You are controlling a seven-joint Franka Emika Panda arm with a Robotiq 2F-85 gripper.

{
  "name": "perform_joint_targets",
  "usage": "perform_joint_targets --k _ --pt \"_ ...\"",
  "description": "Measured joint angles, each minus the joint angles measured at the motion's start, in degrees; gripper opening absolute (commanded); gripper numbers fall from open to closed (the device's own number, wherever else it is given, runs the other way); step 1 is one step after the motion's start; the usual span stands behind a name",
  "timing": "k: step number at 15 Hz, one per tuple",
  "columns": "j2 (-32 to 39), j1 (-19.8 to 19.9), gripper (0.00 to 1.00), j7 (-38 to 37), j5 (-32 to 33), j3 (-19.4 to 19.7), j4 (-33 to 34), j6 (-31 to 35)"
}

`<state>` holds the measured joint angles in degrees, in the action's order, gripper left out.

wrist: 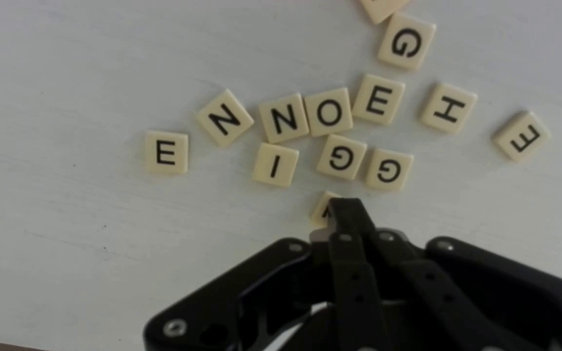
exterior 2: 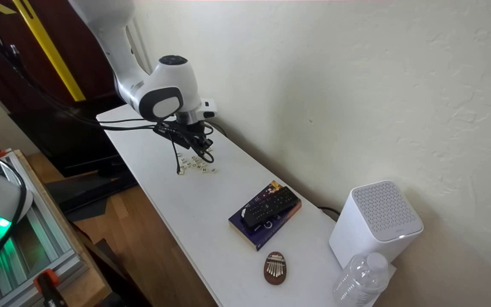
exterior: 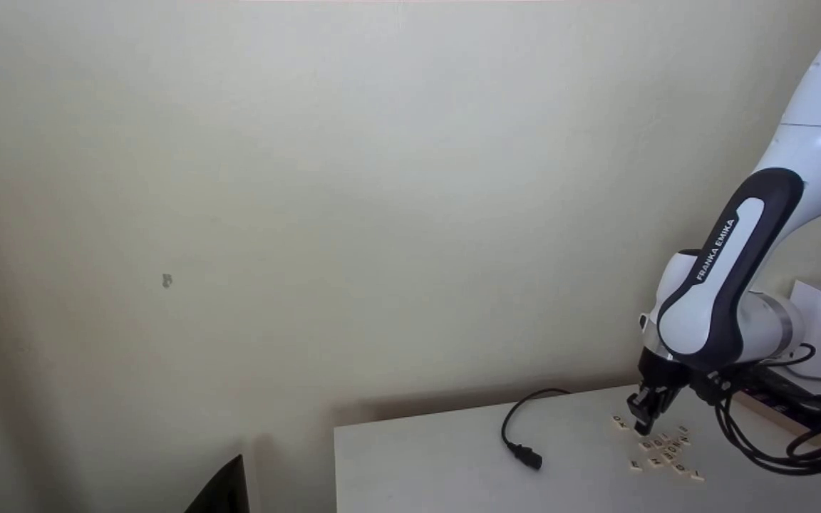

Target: Align 3 letters in a straight line

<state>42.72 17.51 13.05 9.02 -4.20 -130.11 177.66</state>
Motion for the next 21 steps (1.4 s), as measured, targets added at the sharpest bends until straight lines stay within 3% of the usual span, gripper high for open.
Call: perform_joint_targets --k 21 --pt "-0.2 1.4 0.0 -0.5 -1.1 1.5 0.6 -3.7"
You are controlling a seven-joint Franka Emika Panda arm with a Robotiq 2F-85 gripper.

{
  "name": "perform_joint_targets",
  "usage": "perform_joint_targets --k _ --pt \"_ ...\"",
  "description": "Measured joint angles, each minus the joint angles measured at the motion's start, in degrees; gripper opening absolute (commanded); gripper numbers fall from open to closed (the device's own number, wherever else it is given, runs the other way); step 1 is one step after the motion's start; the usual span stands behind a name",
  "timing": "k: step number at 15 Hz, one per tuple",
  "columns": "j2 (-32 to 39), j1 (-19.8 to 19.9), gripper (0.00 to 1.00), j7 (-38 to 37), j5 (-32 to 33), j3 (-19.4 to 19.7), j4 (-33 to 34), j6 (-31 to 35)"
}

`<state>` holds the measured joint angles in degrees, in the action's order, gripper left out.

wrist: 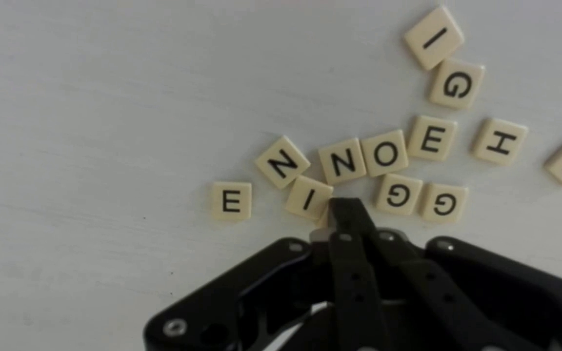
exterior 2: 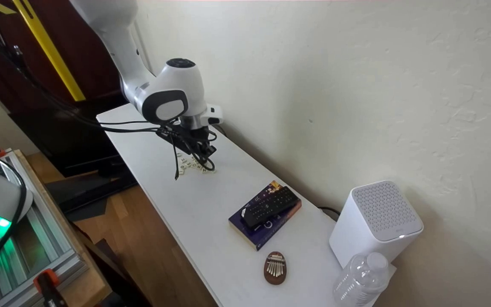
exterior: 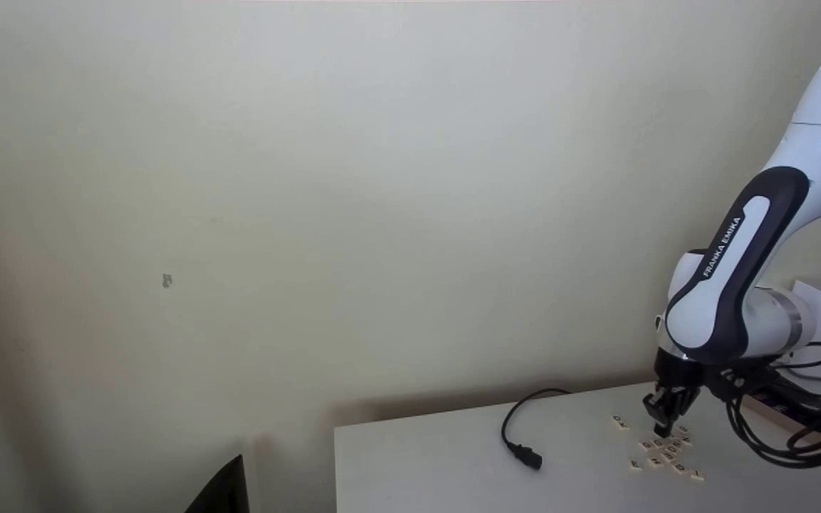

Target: Align 3 letters in a straight line

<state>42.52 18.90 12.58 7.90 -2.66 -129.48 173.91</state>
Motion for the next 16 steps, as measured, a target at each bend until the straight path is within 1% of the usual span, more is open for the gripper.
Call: perform_joint_targets --k 6,9,12,16 --pt "-0.8 -0.1 0.0 0.0 0.0 1.0 -0.3 -3.2" --pt "-1.2 -0.7 0.0 -0.1 0.0 2.3 -0.7 -4.3" --pt "-1.3 -0.6 0.0 -0.1 0.0 2.5 -1.1 -4.2" --pt "-2.8 -0.6 0.0 -0.1 0.0 2.4 -3.9 -1.3"
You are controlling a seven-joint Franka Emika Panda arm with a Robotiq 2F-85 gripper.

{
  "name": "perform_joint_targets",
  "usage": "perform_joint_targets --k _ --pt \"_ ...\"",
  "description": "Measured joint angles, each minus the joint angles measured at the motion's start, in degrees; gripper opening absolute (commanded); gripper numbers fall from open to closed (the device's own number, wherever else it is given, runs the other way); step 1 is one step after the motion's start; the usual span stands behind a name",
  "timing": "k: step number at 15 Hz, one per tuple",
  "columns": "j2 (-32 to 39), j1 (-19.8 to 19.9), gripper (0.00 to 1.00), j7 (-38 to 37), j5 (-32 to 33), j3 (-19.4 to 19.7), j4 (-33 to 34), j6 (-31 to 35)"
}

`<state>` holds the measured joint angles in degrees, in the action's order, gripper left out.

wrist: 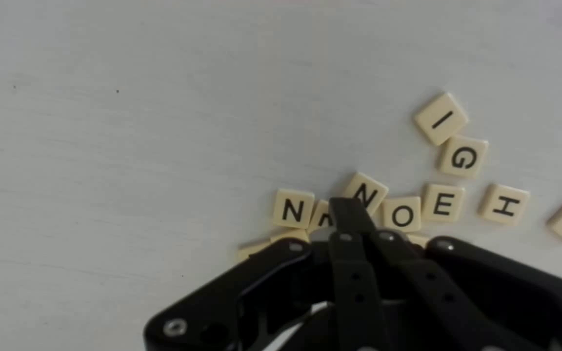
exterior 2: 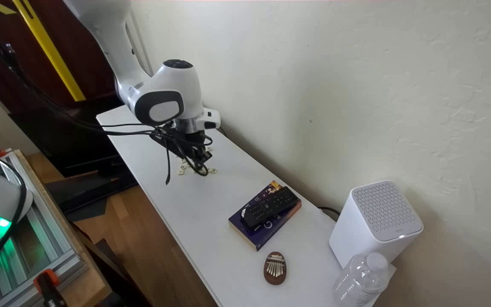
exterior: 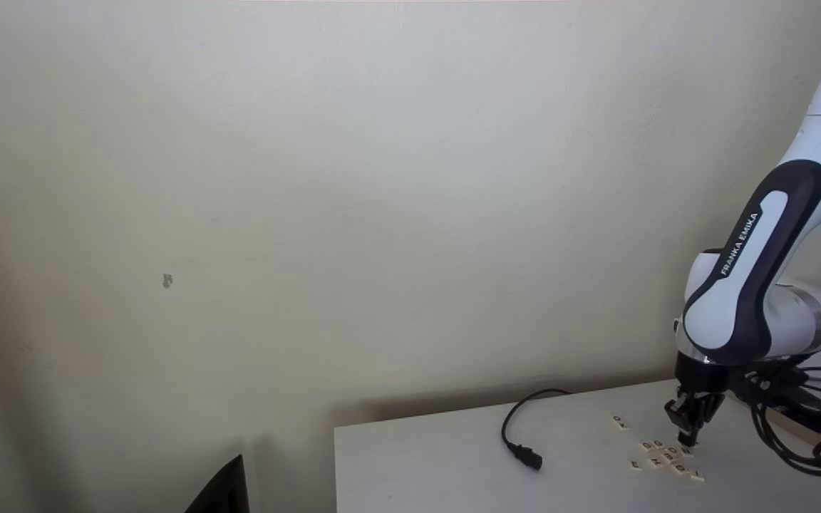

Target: Align 3 letters in a straight line

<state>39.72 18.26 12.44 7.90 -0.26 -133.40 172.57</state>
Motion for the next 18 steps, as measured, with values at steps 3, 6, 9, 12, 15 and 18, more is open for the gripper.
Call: perform_joint_targets --k 3,6,9,12,15,18 --pt "-3.3 -0.4 0.0 -0.3 0.0 0.6 -3.5 2.6" --pt "-7.1 -0.5 0.0 -0.3 0.0 0.3 -6.9 3.6" --pt "-8.3 -0.5 0.0 0.0 0.0 -2.0 -8.0 3.5" --pt "-7.7 -1.4 0.0 0.1 0.0 -4.3 -7.9 3.4" --pt "-6.2 -2.5 0.0 0.2 0.0 -5.4 -7.0 3.3" --pt "-3.9 -3.1 0.0 0.3 0.0 -5.6 -5.5 2.6"
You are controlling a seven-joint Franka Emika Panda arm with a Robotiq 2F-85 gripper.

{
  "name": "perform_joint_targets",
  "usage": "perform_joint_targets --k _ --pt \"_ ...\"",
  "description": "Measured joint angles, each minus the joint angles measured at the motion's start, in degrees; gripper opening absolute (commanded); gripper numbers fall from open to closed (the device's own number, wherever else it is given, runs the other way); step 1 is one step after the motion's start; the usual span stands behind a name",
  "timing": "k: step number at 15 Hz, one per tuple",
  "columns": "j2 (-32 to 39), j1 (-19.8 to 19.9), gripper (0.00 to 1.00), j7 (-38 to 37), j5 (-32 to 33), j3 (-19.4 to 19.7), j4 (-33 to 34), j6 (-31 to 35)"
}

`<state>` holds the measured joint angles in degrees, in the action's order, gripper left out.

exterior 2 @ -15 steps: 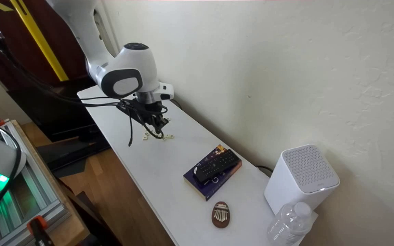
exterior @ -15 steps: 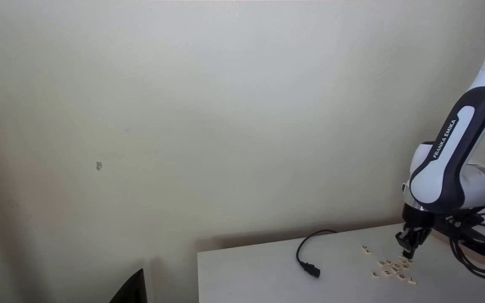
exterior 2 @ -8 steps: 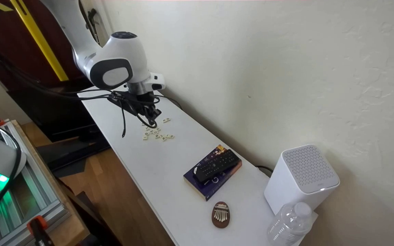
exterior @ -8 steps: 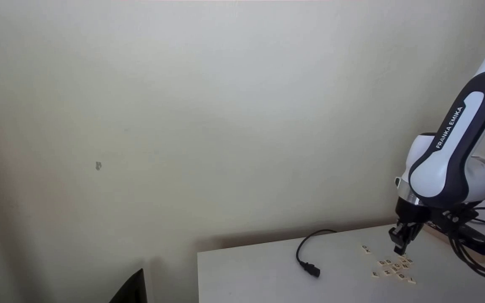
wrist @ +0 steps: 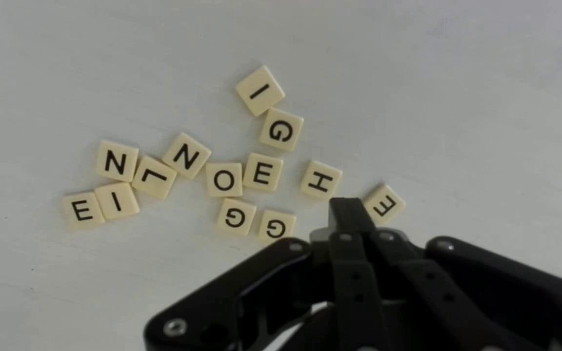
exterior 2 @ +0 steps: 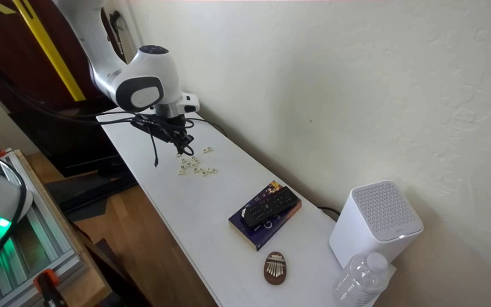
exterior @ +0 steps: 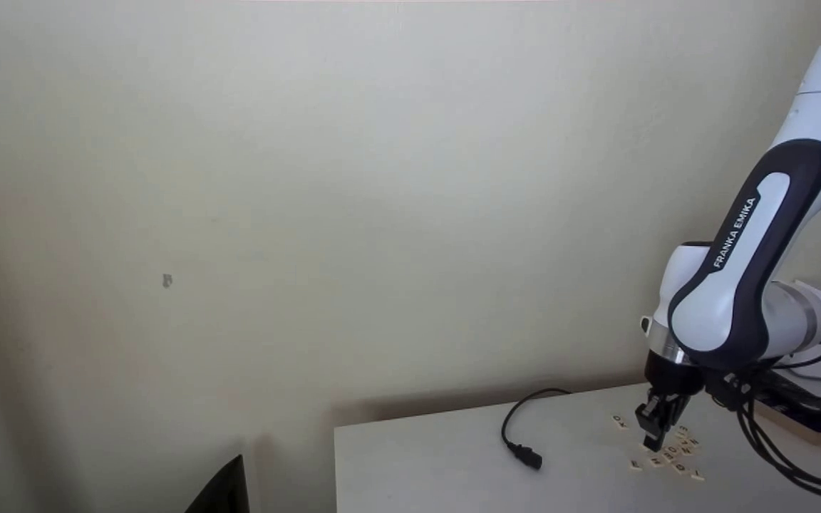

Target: Align 3 letters in a straight line

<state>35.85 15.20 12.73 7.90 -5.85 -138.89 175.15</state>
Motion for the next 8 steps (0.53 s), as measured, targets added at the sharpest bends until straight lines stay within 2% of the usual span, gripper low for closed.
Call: perform_joint_targets --k 8 --pt "3.9 0.3 0.0 0.3 0.0 0.7 2.8 -0.7"
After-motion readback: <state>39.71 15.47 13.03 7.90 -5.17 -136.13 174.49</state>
